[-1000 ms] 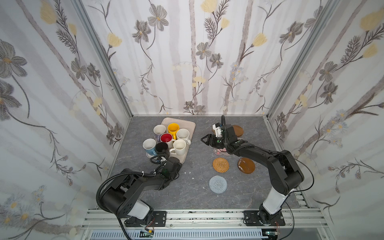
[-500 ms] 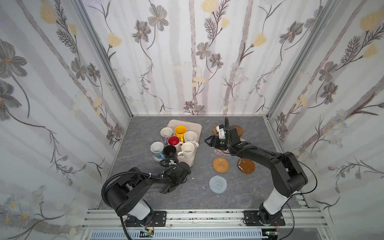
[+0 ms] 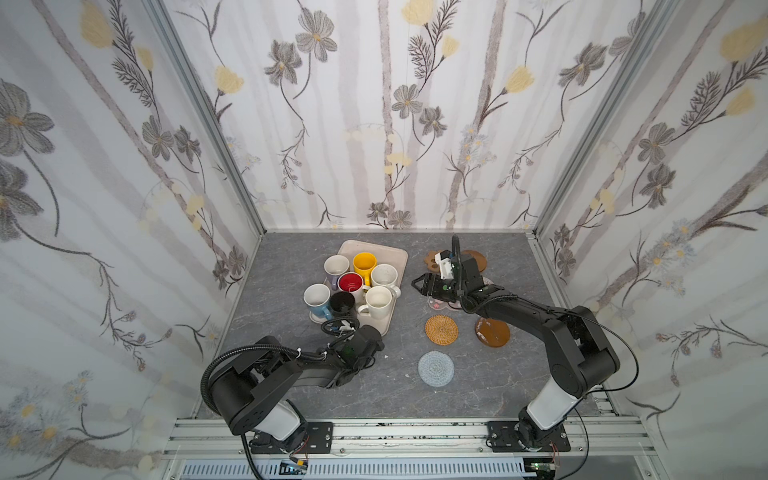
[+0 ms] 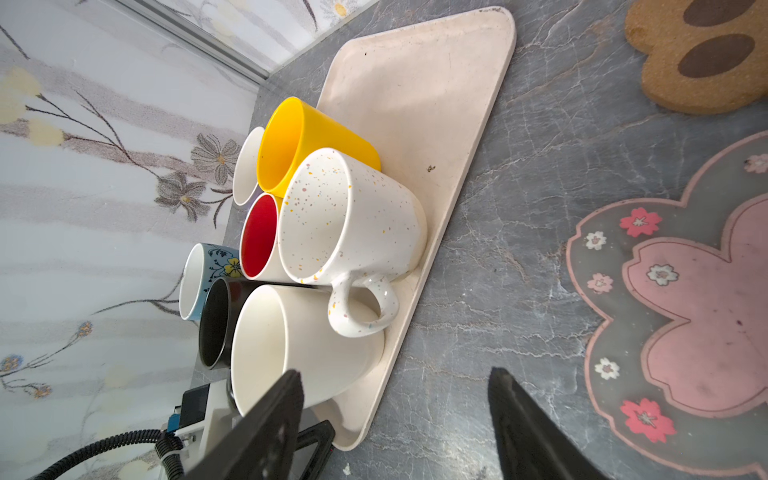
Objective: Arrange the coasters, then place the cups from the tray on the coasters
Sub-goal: 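Push the tray of mugs toward the coasters with the left gripper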
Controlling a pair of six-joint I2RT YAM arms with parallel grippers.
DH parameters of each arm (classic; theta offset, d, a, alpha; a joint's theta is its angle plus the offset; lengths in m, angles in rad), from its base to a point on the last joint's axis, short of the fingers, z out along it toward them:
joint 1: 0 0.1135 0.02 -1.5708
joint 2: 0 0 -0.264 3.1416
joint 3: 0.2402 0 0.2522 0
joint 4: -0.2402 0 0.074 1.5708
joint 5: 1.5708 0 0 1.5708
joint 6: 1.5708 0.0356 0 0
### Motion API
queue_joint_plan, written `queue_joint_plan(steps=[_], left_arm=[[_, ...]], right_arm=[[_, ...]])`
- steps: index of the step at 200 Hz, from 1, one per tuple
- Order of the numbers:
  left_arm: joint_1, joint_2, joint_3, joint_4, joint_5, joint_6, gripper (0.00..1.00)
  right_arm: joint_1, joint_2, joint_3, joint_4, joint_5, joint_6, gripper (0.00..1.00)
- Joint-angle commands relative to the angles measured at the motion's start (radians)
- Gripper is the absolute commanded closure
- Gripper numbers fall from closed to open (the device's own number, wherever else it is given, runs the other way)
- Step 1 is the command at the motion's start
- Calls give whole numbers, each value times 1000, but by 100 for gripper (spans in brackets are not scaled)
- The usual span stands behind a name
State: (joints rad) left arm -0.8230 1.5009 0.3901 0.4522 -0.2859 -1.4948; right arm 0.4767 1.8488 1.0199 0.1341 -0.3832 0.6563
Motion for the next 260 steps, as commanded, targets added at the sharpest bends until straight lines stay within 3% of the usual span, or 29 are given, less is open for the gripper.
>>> queue_joint_plan(steps=[1,48,115,155,186,210,236,260], left_arm=[[-10,-16,2,21,75,77,92],[-11,-45,-5,13,68,85,72],[-15,-110,4,-18,68,117,71],[-15,-178,10,-21,105,215,57],[-15,-238,22,-34,161,331,53],[-14,-341,49,-106,173,424,46],[-15,-421,110,-252,136,562,26],[-8,-497,145,-336,142,647,0]], right_arm=[[0,-10,-1,17,18,-15,28],[0,-16,2,4,27,-20,26],[1,-32,12,-50,51,-75,27],[19,-36,48,-141,124,-161,29],[48,-30,80,-213,191,-239,31],[79,-13,120,-275,232,-302,32],[111,14,173,-346,267,-357,31],[128,49,215,-393,280,-395,30]])
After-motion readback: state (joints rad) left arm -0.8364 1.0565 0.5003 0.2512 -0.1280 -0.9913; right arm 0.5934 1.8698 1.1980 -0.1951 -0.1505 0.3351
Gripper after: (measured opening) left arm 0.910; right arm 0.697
